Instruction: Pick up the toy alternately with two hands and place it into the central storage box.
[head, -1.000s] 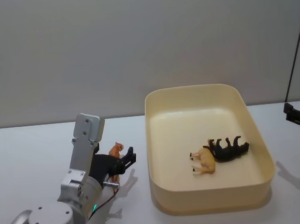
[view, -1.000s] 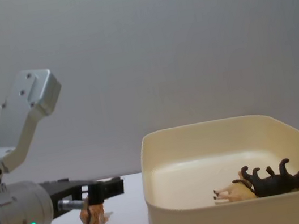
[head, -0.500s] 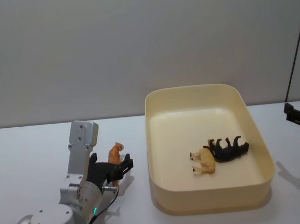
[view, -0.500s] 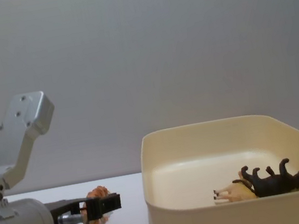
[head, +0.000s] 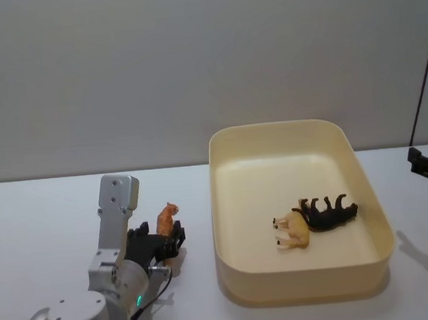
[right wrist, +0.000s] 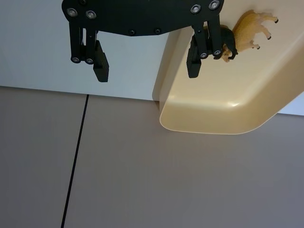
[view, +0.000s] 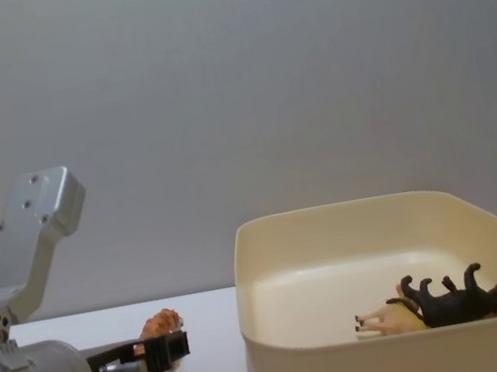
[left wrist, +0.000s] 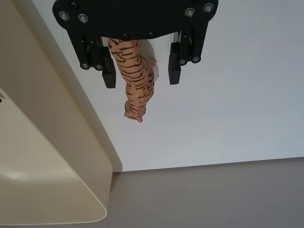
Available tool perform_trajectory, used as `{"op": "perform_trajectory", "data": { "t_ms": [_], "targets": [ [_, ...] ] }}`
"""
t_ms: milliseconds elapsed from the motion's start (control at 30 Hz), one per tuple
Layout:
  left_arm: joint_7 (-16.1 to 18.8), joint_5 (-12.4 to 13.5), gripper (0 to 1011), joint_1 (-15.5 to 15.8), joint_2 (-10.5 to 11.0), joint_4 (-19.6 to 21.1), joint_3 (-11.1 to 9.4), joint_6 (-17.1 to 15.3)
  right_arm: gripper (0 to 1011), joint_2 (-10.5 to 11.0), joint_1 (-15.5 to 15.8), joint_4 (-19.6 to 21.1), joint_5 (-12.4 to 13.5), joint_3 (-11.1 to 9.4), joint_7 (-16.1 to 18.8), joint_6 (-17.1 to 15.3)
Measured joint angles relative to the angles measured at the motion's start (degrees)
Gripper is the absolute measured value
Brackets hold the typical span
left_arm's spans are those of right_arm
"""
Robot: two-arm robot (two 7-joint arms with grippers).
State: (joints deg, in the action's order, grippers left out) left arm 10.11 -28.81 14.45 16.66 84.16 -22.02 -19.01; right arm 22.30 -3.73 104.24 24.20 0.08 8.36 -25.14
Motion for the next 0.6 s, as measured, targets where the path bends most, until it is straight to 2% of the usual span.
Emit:
{"op": "perform_trajectory", "data": {
  "t_ms": [167,433,500,600],
  "targets": [
    [0.0,-0.4,516,0.1,-0.2,-0.4,0.1,0.1,1001,0.0,0.0,0.0,0.0,0.0,0.0,0.0],
    [0.0,-0.4,425,0.2,-0.3,-0.6,0.1,0.2,1001,0.0,0.0,0.0,0.0,0.0,0.0,0.0],
    [0.0,0.1,340,0.3,-0.3,-0.6,0.2,0.3,1001,0.0,0.0,0.0,0.0,0.0,0.0,0.0],
    [-0.2,1.1,300,0.6,-0.3,-0.6,0.2,0.6,1001,0.0,0.0,0.0,0.0,0.0,0.0,0.0]
  ]
}}
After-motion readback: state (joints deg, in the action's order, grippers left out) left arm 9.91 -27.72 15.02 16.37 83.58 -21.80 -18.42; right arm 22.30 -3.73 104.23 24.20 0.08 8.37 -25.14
